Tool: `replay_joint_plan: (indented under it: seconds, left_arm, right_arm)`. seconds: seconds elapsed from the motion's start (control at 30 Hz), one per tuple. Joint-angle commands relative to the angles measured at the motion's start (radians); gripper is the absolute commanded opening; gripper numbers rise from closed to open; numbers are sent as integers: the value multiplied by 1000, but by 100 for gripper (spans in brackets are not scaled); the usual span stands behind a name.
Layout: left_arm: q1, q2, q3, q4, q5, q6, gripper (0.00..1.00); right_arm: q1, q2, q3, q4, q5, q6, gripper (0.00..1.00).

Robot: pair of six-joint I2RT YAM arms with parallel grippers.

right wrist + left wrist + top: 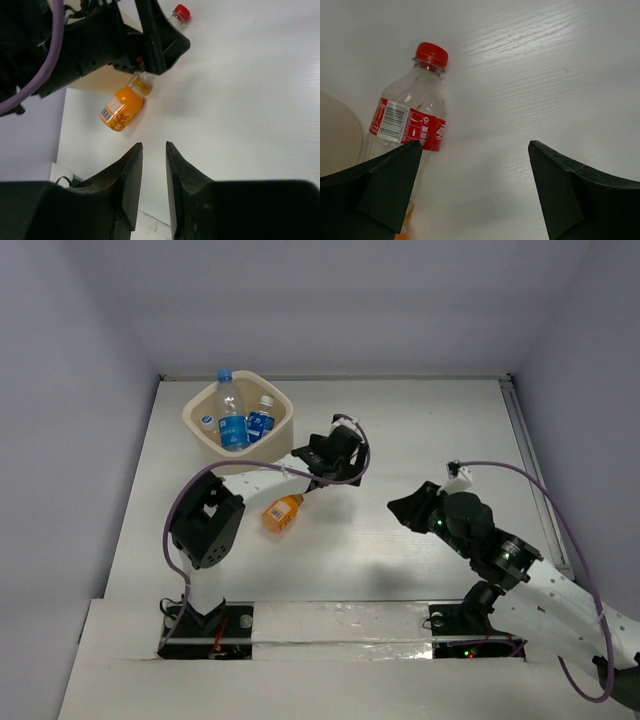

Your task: Put the plastic bottles in the bin

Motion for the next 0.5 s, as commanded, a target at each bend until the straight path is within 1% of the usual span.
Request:
replay_joint_plan:
  seconds: [0.0, 0.1, 0.23, 0.47]
  left_arm:
    - [13, 20, 92, -13, -90, 18, 87]
    - [14, 48, 124, -25, -162, 15, 87]
    - [14, 69, 116, -22, -251, 29, 87]
    - [35, 137, 106, -25, -288, 49, 86]
  right_arm:
    - [-5, -99, -54, -41, -35, 40, 32]
    - [-5, -144, -92, -61, -70, 52, 34]
    - [-5, -188, -120, -84, -83, 75, 34]
    - [-5, -178, -89, -113, -77, 70, 36]
